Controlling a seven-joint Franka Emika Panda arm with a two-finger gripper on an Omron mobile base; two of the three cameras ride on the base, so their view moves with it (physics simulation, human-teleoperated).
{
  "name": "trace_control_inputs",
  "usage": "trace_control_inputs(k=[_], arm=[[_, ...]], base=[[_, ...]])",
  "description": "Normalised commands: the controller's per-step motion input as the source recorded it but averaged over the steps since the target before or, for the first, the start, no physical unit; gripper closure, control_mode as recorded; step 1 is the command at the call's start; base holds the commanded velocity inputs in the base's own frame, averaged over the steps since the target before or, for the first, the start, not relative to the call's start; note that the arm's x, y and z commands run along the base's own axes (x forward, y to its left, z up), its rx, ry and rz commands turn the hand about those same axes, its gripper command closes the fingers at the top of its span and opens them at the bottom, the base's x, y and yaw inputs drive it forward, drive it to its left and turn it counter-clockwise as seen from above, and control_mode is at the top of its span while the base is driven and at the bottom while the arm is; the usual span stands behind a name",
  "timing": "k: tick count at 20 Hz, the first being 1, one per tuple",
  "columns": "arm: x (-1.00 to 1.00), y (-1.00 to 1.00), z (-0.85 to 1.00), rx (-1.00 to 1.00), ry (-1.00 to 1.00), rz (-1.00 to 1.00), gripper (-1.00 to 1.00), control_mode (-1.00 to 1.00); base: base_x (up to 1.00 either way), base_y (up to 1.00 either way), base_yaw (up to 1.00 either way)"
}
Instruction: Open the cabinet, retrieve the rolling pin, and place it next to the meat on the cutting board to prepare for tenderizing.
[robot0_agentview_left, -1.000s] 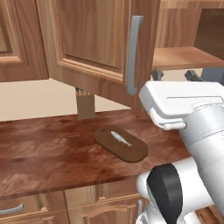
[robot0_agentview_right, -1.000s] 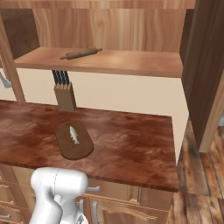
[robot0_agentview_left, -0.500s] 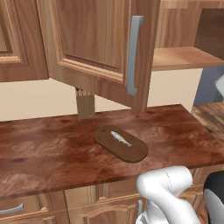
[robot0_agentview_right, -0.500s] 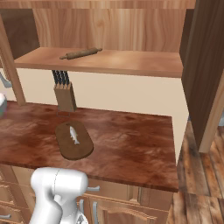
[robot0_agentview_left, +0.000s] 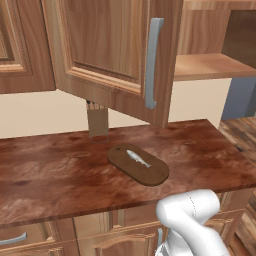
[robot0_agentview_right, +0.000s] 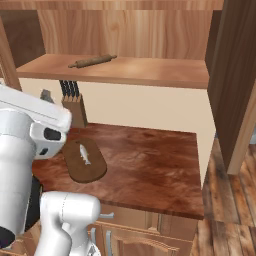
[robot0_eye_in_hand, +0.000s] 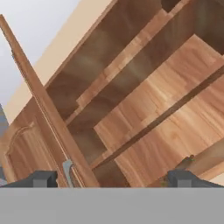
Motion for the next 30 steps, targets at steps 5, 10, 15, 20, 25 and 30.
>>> trace_control_inputs(k=[5, 10, 15, 20, 25, 30], arm=[[0.99, -0.15, -0.29, 0.07, 0.18, 0.28, -1.00, -1.00], [0.99, 0.00, -0.36, 0.00, 0.25, 0.22, -1.00, -1.00], [0.40, 0.14, -0.28, 0.00, 0.16, 0.20, -1.00, -1.00], [0.49, 0.36, -0.12, 0.00, 0.10, 0.18, -1.00, -1.00], [0.82, 0.39, -0.06, 0.00, 0.13, 0.14, -1.00, -1.00], [0.77, 0.32, -0.05, 0.00, 0.09, 0.14, -1.00, -1.00]], base=[[0.00, 0.00, 0.00], [0.00, 0.00, 0.00], [0.00, 0.00, 0.00], [0.00, 0.00, 0.00], [0.00, 0.00, 0.00], [0.00, 0.00, 0.00]])
